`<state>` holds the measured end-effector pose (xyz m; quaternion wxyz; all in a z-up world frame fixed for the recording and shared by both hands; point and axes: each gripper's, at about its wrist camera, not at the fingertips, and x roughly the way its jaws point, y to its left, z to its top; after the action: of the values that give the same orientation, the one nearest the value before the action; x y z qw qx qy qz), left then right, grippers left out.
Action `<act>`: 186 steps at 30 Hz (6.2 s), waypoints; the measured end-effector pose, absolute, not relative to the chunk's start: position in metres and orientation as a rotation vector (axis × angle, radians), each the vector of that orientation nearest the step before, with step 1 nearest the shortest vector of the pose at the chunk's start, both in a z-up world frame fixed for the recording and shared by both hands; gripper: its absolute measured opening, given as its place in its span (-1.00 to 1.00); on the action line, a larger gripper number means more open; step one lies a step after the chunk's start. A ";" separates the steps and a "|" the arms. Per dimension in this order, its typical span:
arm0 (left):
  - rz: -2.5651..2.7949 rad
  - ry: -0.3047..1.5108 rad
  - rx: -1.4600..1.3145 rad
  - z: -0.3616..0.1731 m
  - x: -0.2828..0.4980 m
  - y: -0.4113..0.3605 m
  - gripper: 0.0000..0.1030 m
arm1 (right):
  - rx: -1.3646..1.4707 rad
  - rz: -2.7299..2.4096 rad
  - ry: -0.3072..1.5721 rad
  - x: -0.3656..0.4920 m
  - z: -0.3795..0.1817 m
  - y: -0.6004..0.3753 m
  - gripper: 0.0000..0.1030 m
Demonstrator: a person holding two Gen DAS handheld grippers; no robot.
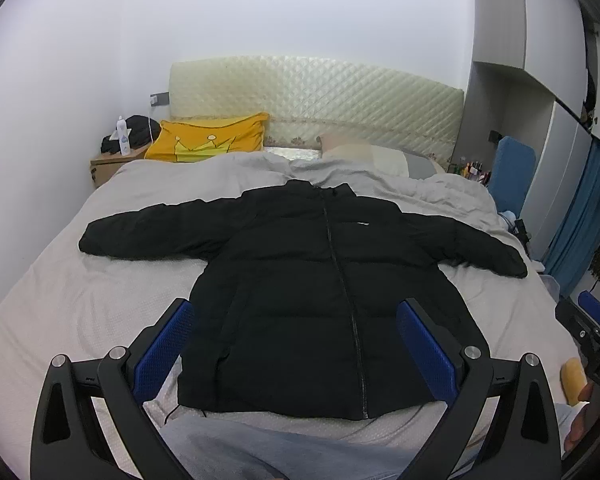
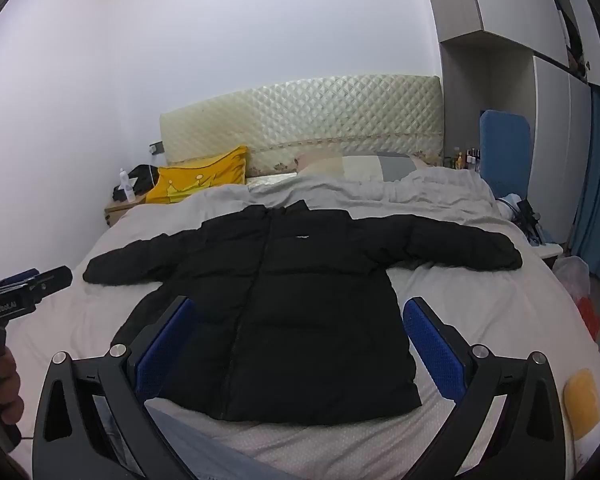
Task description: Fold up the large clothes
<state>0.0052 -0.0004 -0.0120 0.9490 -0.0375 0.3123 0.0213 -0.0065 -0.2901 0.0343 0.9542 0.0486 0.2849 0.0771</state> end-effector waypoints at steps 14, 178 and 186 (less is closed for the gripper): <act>0.059 0.649 -0.081 -0.010 0.005 0.002 0.97 | 0.105 0.151 0.577 -0.009 0.032 -0.292 1.00; 0.179 0.604 -0.076 -0.155 0.187 0.072 0.97 | 0.223 0.079 0.341 0.355 0.079 -0.397 -0.86; 0.206 0.563 -0.079 -0.155 0.164 0.096 0.97 | 0.107 0.314 0.433 0.369 0.034 -0.209 -0.85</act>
<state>0.1641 0.0961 -0.1549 0.9547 -0.0391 0.2771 0.1012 0.3688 -0.2090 0.0344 0.9631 0.0527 0.2137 0.1548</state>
